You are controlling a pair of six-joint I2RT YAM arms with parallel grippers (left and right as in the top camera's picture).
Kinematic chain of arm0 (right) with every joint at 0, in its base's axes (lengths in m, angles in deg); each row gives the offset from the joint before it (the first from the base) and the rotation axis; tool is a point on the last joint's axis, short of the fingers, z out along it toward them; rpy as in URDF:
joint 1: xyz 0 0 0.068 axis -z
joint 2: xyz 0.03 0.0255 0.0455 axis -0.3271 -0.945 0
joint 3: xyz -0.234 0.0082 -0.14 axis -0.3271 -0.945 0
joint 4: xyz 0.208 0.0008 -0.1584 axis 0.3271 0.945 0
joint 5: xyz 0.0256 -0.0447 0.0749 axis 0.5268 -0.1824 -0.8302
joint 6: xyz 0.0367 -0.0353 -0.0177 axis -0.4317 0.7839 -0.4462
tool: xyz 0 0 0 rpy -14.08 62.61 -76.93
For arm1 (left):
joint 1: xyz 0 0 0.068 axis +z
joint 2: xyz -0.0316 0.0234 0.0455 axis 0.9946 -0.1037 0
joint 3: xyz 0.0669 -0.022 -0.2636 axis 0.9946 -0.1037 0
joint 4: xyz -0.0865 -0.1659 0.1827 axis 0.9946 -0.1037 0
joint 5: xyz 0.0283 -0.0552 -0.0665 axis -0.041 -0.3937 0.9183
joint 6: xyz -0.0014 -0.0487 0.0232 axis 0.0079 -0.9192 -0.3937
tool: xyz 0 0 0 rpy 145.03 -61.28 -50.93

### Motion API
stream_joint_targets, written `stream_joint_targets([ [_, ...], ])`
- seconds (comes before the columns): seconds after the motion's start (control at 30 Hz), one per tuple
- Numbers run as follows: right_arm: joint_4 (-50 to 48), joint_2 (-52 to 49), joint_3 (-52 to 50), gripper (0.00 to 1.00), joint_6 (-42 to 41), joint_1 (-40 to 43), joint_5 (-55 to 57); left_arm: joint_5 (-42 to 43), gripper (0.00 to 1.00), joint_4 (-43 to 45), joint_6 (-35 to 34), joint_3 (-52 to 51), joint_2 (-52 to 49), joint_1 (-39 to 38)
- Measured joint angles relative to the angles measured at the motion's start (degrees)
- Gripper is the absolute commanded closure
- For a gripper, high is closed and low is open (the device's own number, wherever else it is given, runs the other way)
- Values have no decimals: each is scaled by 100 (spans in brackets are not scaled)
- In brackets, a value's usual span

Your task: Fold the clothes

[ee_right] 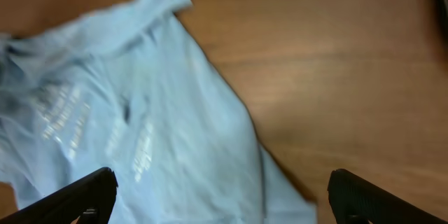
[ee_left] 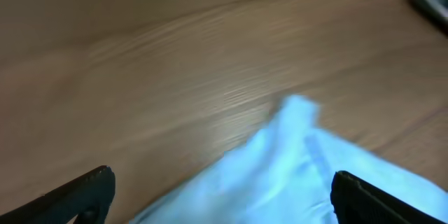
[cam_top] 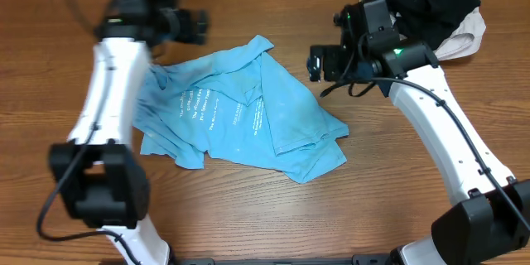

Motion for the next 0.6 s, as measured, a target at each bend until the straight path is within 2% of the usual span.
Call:
stream_joint_targets([
  [0.23, 90, -20, 0, 0, -304, 450, 142, -621, 0, 614, 487, 103, -787, -1220],
  [0.6, 116, -20, 0, 0, -549, 931, 380, -1285, 11, 866, 745, 304, -1932, -1429],
])
